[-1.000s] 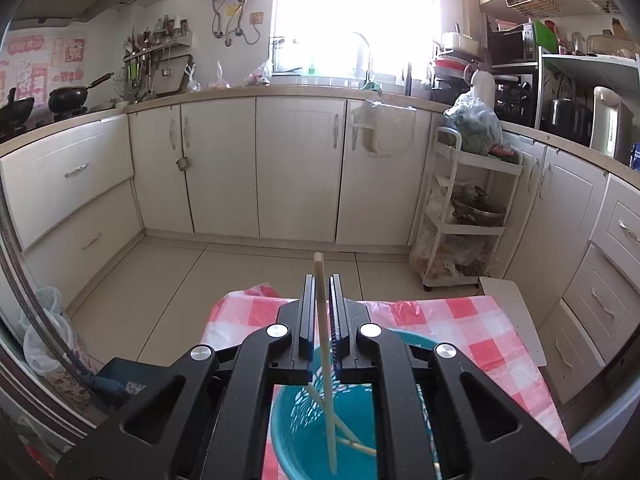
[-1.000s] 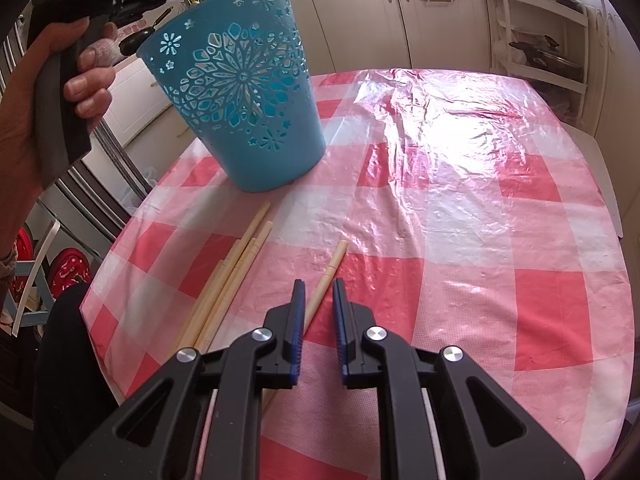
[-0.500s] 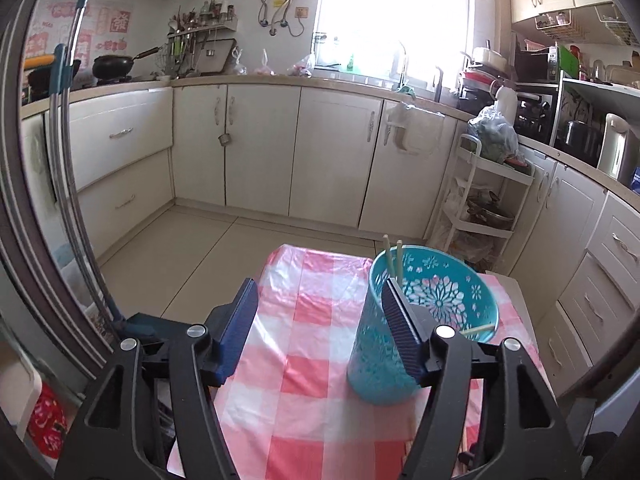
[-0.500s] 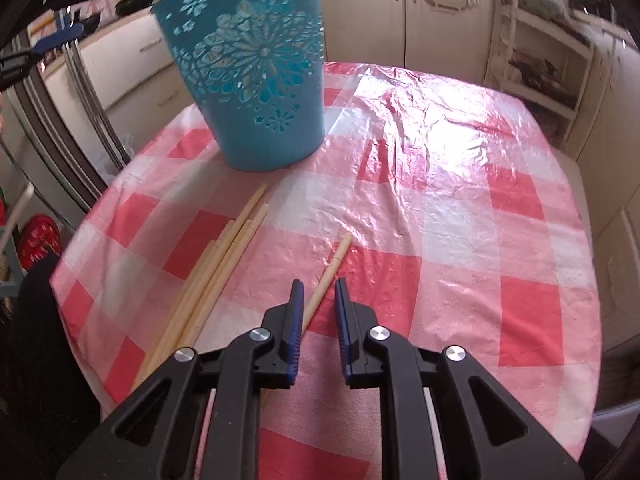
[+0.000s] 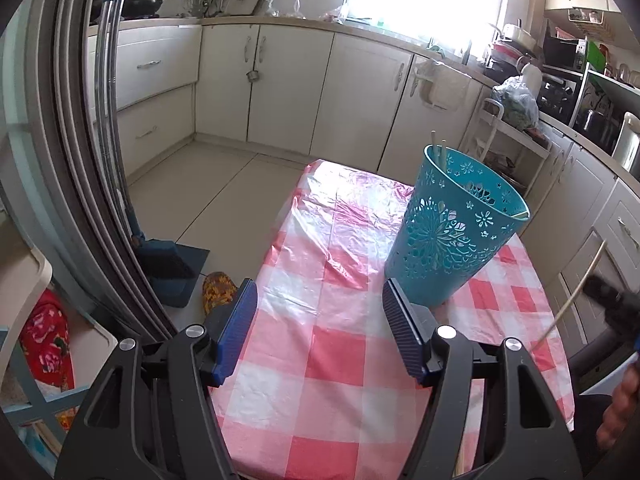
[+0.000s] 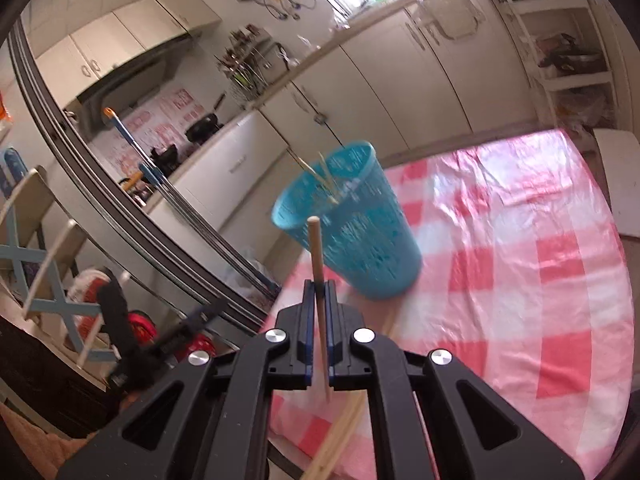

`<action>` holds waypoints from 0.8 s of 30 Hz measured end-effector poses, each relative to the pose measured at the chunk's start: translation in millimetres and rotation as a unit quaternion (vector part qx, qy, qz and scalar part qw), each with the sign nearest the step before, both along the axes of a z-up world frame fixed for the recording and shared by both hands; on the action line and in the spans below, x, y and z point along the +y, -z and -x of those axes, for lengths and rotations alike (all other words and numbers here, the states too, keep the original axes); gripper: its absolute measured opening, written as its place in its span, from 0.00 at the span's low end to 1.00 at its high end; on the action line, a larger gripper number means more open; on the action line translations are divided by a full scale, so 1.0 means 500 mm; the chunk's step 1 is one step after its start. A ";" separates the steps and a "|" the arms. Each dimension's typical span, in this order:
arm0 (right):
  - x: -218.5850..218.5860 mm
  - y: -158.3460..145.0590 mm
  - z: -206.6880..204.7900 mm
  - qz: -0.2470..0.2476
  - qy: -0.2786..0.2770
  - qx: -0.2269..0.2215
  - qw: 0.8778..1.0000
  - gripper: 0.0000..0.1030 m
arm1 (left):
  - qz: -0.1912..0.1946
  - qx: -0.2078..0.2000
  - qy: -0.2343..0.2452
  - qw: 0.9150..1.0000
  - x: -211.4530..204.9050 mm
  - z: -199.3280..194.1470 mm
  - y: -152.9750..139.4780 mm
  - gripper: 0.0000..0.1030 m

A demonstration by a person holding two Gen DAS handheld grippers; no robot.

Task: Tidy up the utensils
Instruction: 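Grasp a chopstick with the right gripper and drop it into the basket, then close the right gripper on another chopstick lying on the cloth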

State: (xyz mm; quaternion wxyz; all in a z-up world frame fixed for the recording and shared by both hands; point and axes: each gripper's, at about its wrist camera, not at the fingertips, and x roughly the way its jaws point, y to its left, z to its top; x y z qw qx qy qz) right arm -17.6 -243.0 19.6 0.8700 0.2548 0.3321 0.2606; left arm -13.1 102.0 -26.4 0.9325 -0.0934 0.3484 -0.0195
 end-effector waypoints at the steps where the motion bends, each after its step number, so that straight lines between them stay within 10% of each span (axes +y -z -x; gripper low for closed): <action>1: 0.005 -0.028 -0.010 -0.007 -0.003 -0.017 1.000 0.05 | 0.002 0.000 0.000 1.000 0.002 0.005 0.002 0.60; 12: 0.046 -0.227 -0.141 0.026 0.014 -0.126 0.992 0.02 | 0.017 0.004 -0.012 1.000 0.022 0.005 -0.003 0.60; 23: 0.068 -0.144 -0.209 0.089 -0.007 -0.056 0.994 0.02 | 0.025 0.025 -0.021 0.999 0.036 0.004 0.029 0.60; 24: 0.062 -0.129 -0.199 0.100 -0.016 -0.043 0.994 0.19 | 0.026 0.028 -0.022 0.999 0.038 0.004 0.035 0.60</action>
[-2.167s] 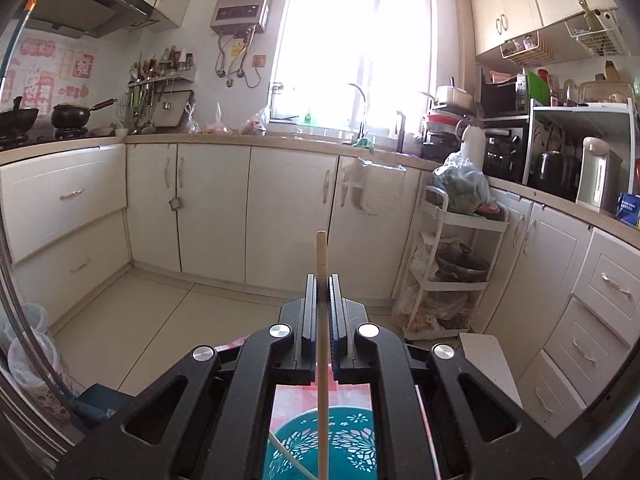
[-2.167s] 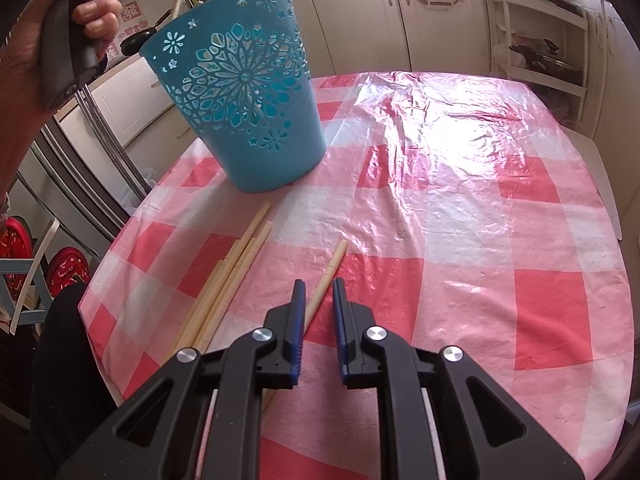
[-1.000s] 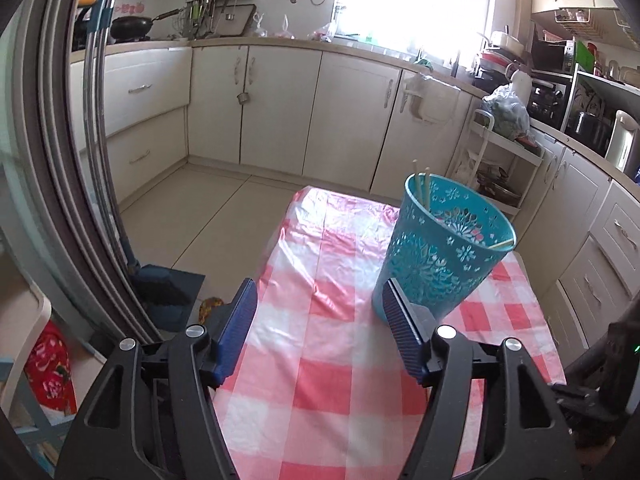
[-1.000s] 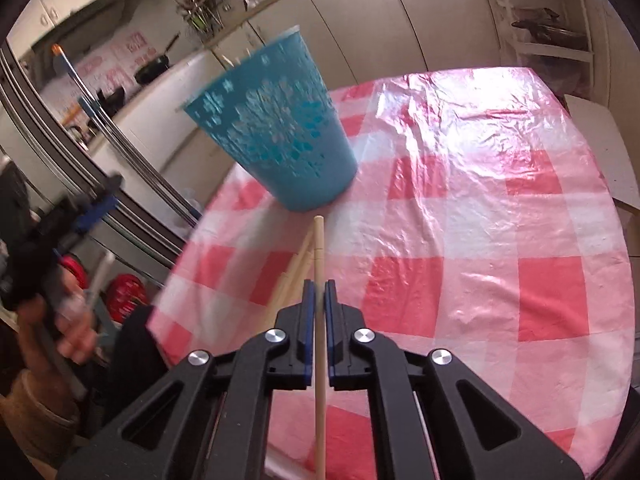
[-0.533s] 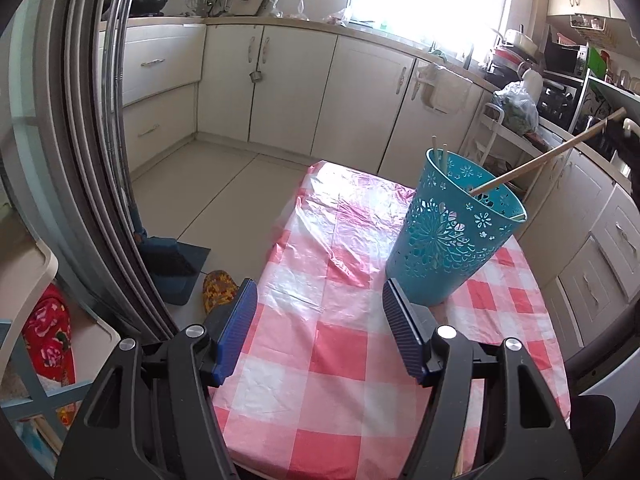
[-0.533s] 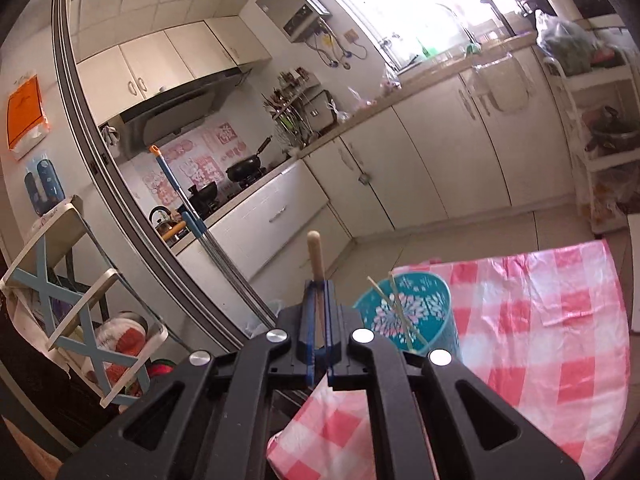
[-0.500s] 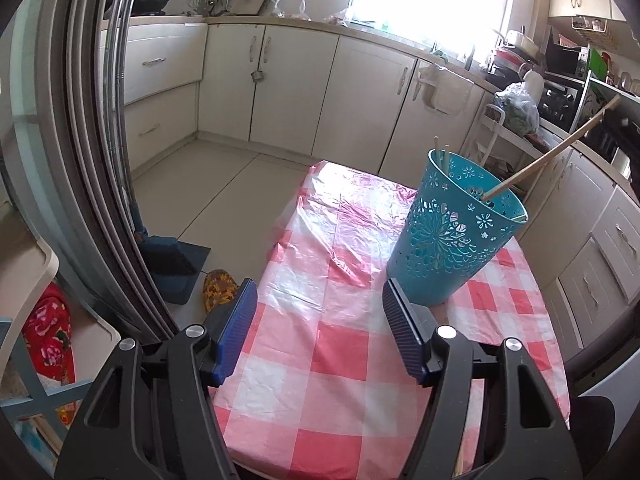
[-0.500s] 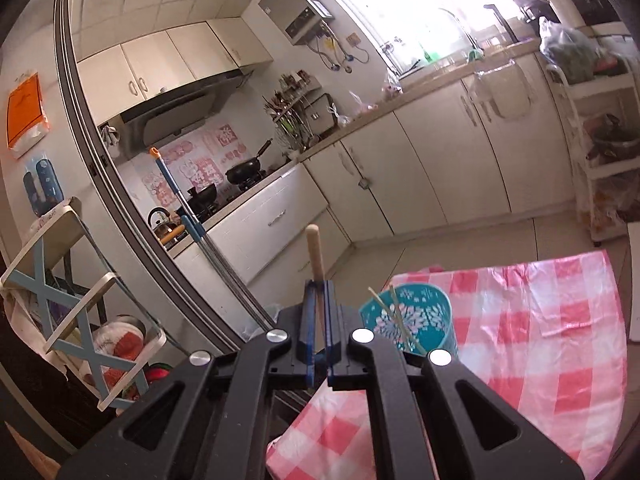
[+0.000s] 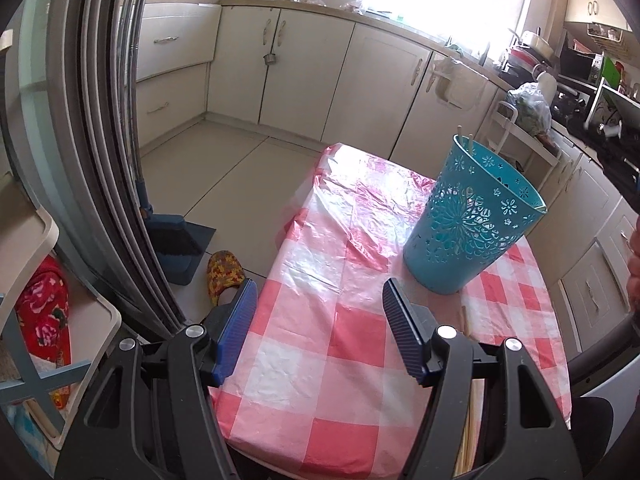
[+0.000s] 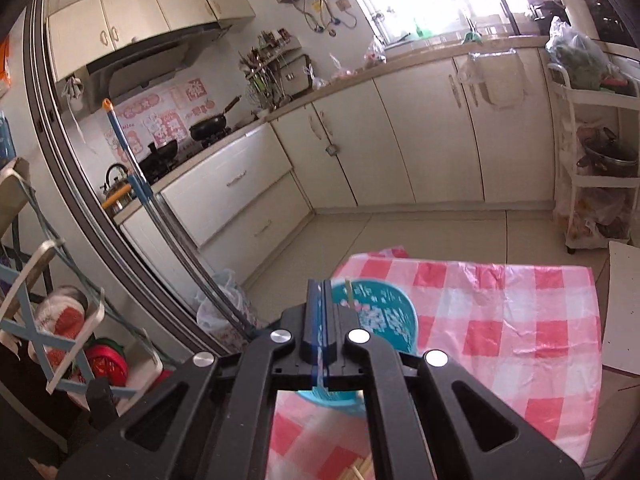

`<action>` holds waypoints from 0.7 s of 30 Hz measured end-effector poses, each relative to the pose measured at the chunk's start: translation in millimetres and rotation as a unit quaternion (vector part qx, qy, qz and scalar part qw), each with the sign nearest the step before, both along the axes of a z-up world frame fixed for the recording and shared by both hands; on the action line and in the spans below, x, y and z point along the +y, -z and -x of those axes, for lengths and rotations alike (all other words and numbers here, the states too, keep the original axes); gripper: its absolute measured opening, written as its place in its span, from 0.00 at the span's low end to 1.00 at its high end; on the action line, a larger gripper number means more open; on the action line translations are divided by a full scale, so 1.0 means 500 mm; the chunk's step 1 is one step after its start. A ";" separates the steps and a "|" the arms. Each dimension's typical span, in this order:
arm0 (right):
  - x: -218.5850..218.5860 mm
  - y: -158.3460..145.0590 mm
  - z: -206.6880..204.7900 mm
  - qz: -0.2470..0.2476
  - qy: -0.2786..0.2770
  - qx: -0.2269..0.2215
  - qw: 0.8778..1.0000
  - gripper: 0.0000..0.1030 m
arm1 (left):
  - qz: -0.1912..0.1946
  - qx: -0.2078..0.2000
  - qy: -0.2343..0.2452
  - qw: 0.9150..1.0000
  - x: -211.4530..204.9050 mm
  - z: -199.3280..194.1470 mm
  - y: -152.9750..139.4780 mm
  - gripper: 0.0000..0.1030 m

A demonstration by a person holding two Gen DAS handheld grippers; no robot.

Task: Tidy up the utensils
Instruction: 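Close the right gripper on another chopstick lying on the cloth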

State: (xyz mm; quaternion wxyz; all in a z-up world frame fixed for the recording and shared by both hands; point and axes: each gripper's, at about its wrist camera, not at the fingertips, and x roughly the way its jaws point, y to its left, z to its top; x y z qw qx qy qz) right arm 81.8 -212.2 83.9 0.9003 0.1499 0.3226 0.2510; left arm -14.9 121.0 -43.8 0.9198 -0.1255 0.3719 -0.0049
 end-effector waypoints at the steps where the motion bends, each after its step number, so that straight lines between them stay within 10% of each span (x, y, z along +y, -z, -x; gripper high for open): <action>1: -0.009 0.018 0.015 0.014 -0.006 0.012 1.000 0.58 | -0.001 0.004 0.000 1.000 0.000 0.000 0.007 0.60; 3: -0.020 0.052 0.058 0.068 -0.009 0.019 0.997 0.75 | -0.004 0.014 0.002 1.000 -0.002 0.003 0.025 0.61; 8: 0.015 0.180 0.145 0.169 -0.120 0.107 0.972 0.54 | 0.000 0.044 0.009 0.999 -0.022 0.002 0.069 0.61; 13: 0.076 0.263 0.136 0.283 -0.135 0.102 0.944 0.42 | -0.007 0.040 0.026 0.999 -0.052 0.005 0.062 0.61; 21: 0.051 0.345 0.068 0.274 -0.137 0.153 0.939 0.06 | -0.006 0.036 0.019 0.999 -0.038 0.008 0.046 0.62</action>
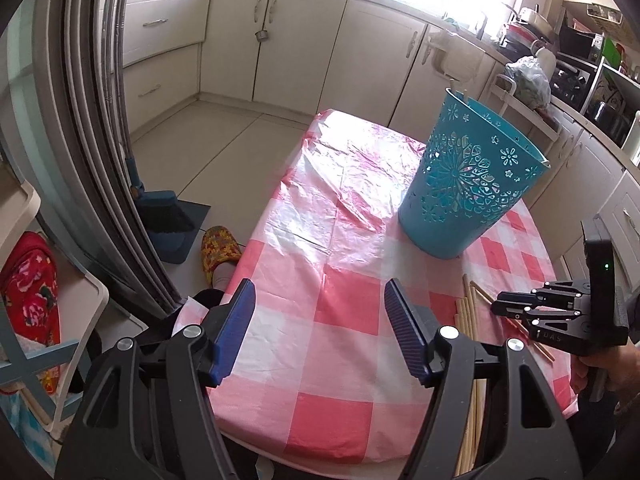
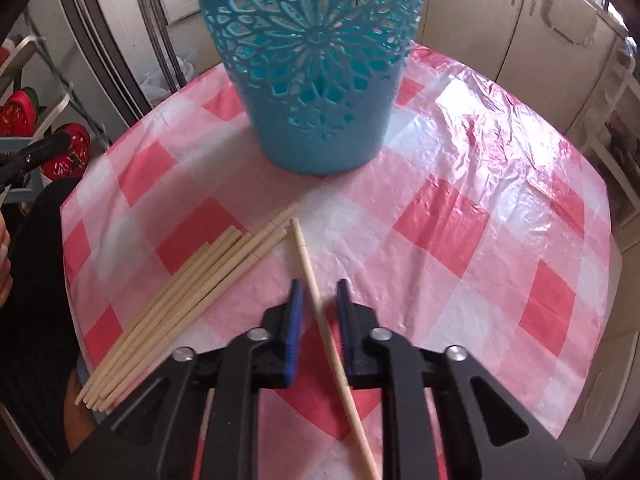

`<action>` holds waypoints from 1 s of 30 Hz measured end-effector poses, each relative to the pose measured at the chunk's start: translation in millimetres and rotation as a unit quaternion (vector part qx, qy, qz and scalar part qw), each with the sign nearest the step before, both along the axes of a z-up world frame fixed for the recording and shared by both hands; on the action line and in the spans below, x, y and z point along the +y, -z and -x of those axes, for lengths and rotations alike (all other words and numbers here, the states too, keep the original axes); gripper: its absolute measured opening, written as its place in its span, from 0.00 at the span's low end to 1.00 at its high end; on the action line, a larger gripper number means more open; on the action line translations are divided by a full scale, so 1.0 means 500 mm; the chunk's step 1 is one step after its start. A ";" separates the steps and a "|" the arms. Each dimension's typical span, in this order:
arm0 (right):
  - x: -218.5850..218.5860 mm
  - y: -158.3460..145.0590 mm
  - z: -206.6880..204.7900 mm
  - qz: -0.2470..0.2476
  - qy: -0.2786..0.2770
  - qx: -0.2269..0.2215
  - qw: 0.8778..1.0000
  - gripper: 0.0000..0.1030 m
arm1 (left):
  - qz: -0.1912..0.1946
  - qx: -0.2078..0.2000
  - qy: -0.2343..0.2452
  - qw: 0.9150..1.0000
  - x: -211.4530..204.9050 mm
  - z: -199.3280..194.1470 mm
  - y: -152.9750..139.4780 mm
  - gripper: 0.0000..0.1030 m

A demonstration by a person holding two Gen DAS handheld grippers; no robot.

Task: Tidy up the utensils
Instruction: 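Close the right gripper on another chopstick lying on the cloth, then raise the chopstick with the right gripper over the basket and release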

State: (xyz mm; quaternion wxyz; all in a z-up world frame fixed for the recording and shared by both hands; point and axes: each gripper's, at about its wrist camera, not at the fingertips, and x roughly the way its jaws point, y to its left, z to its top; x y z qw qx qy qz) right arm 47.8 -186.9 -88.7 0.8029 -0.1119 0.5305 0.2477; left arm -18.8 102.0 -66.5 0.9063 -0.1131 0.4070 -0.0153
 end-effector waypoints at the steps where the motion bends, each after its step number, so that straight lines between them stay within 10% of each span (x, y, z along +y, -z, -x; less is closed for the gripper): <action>1: -0.007 -0.005 0.005 -0.007 0.006 -0.001 1.000 0.06 | 0.001 0.000 -0.001 1.000 0.002 -0.001 0.000 0.62; 5: -0.052 -0.088 0.040 -0.138 0.046 -0.008 0.989 0.06 | 0.004 0.003 0.001 1.000 0.003 -0.004 0.003 0.62; 9: -0.070 -0.286 0.064 -0.292 0.051 -0.103 0.950 0.06 | 0.006 0.004 0.002 1.000 0.000 -0.007 0.004 0.62; 13: -0.041 -0.442 0.035 -0.331 0.080 -0.251 0.906 0.06 | 0.006 -0.004 0.007 1.000 -0.009 0.000 -0.010 0.62; 17: 0.011 -0.475 -0.040 -0.313 0.145 -0.337 0.876 0.06 | 0.004 -0.017 0.001 1.000 0.000 0.010 -0.032 0.65; 26: 0.038 -0.348 -0.100 -0.245 0.194 -0.297 0.902 0.06 | 0.006 -0.035 -0.014 0.999 0.031 0.022 -0.059 0.68; 30: 0.015 -0.341 -0.059 -0.238 0.186 -0.284 0.910 0.23 | 0.009 -0.032 -0.013 0.999 0.028 0.020 -0.056 0.68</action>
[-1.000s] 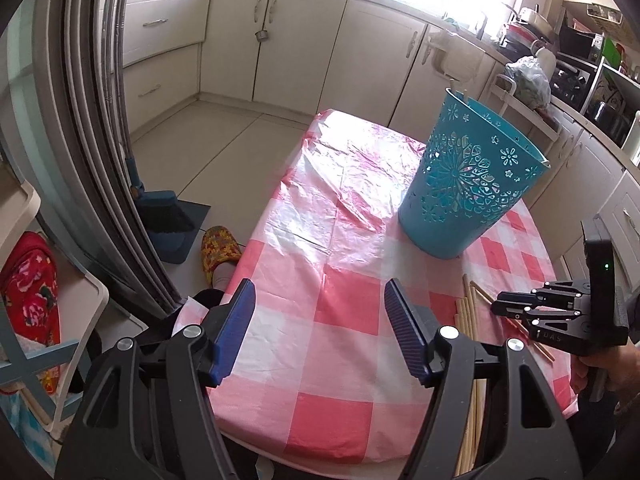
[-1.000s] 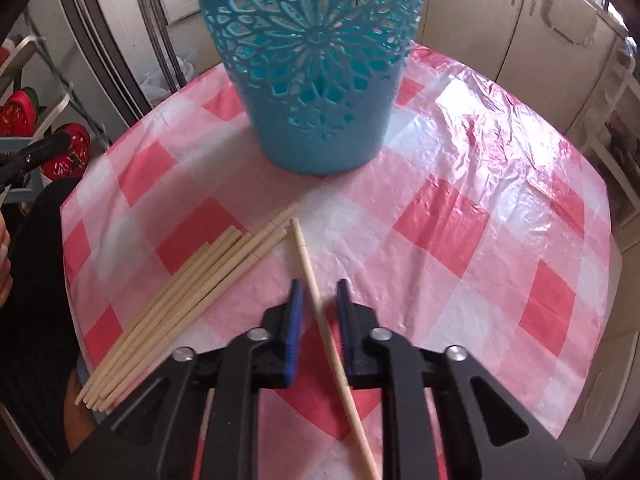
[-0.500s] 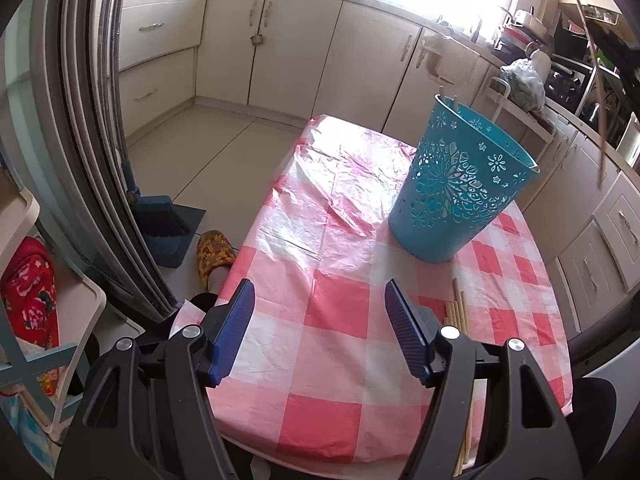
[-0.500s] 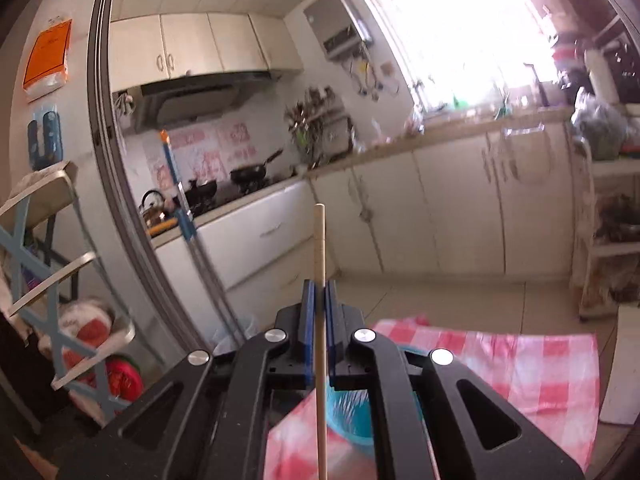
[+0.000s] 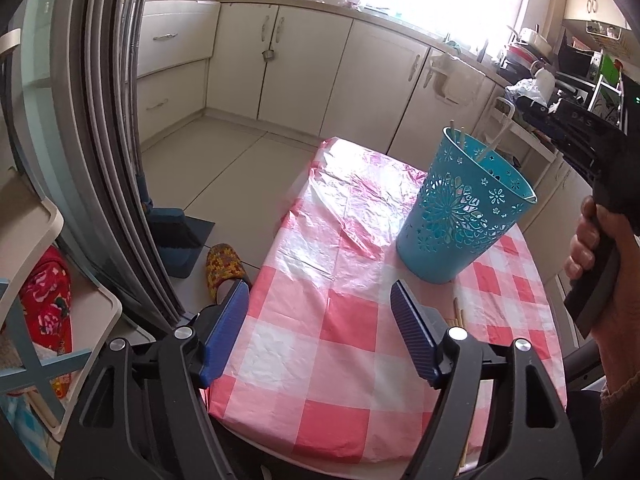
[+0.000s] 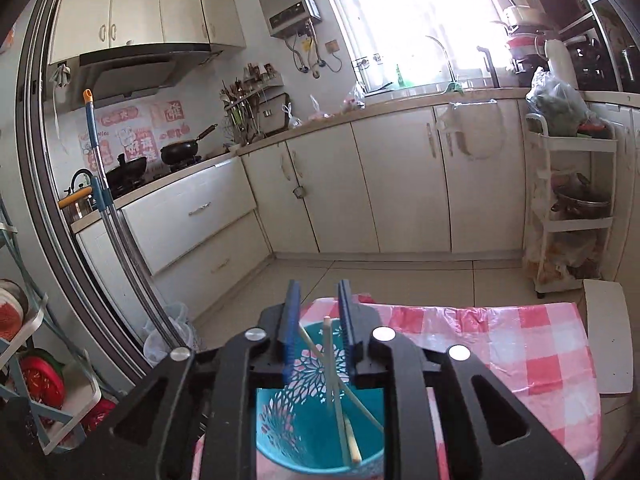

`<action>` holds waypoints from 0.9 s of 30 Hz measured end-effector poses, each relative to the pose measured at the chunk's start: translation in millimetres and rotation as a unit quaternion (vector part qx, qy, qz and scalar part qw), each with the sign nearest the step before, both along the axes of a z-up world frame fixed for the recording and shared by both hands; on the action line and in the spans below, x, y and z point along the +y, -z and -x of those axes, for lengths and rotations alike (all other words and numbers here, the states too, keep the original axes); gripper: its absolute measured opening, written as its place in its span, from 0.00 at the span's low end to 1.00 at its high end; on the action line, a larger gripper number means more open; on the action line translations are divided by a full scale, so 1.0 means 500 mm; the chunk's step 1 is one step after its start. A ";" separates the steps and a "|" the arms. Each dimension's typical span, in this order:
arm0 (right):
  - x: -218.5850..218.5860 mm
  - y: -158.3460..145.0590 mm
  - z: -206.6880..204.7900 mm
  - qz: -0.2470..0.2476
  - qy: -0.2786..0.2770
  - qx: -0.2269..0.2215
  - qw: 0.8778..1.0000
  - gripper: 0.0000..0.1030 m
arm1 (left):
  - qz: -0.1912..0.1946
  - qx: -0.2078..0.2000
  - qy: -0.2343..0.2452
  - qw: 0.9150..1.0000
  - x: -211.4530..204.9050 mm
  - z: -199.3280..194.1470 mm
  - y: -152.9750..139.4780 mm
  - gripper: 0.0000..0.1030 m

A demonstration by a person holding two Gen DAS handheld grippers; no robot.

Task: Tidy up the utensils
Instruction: 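Raise the chopstick with the right gripper over the basket and release, then lower the left gripper onto a chopstick and close on it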

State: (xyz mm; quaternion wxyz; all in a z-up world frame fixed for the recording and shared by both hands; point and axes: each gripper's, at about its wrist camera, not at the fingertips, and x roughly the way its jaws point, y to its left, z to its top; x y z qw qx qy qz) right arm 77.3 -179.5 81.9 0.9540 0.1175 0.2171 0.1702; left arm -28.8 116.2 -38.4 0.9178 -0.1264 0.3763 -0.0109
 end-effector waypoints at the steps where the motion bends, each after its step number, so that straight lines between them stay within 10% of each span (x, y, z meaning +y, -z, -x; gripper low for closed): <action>1: -0.007 -0.010 0.013 -0.002 -0.001 -0.004 1.000 0.23 | 0.000 -0.001 0.001 1.000 -0.002 0.001 -0.001 0.68; 7: -0.041 -0.016 0.155 0.006 0.003 -0.014 1.000 0.26 | -0.005 -0.011 0.007 1.000 -0.013 0.011 -0.013 0.68; 18: -0.006 0.316 0.194 0.023 -0.017 0.261 0.965 0.20 | -0.013 0.004 0.034 0.999 -0.053 0.035 -0.003 0.69; 27: 0.024 0.355 0.143 0.061 0.012 0.267 0.962 0.15 | -0.024 0.030 0.059 0.998 -0.076 0.050 0.021 0.71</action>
